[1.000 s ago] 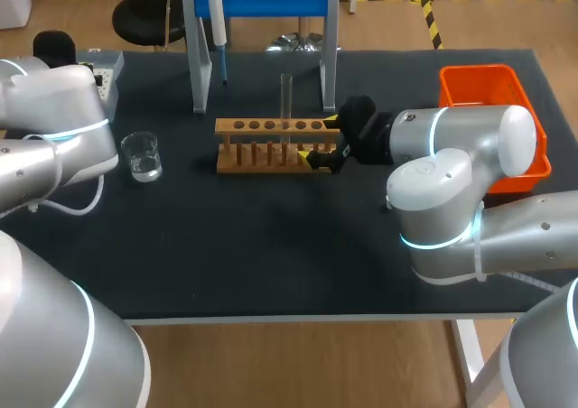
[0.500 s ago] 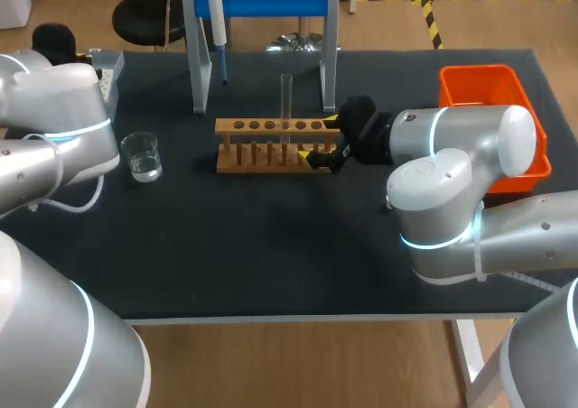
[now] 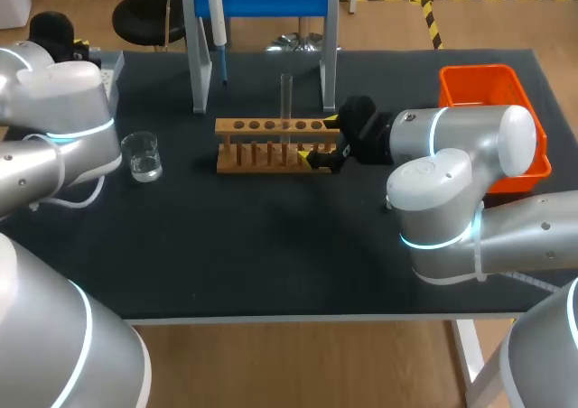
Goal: Invert the test tube, pick up the pipette, mount the tip to pipette, aspirate from beaker and dispense into the tube, eject the tip, return the pipette, and cap with the stopper.
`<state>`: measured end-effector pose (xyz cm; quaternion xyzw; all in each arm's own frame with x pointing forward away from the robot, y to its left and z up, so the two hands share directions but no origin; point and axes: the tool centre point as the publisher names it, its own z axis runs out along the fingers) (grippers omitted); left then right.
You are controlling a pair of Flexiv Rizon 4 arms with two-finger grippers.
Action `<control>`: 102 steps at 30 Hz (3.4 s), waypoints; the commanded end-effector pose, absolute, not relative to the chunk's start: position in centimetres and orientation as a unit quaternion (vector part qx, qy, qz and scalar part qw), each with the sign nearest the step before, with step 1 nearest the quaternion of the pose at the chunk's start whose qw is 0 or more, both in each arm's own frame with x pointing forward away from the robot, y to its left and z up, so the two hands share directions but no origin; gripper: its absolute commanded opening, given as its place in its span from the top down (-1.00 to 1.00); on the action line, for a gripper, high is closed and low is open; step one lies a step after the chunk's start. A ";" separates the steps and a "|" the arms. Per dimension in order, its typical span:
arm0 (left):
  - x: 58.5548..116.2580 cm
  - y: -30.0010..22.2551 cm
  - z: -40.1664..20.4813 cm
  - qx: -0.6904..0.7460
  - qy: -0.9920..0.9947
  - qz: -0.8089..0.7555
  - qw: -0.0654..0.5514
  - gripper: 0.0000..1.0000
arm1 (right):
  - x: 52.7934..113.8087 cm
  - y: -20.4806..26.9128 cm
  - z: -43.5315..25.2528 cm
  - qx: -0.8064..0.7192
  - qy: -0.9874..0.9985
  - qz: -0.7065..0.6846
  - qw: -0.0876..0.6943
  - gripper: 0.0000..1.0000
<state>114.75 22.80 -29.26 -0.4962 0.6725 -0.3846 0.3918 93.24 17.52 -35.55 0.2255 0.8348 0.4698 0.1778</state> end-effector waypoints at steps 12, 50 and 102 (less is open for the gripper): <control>107.3 18.0 -22.0 -0.350 0.765 -0.431 0.325 1.00 | 93.2 17.5 -35.4 0.225 0.836 0.468 0.177 -1.00; 88.6 -1.0 -14.1 -0.104 0.855 -0.489 0.140 1.00 | 93.2 17.5 -35.4 0.225 0.836 0.468 0.177 -1.00; 82.2 -13.7 -13.7 -0.023 0.870 -0.490 0.042 1.00 | 86.8 13.8 -29.5 0.118 0.823 0.547 0.103 -1.00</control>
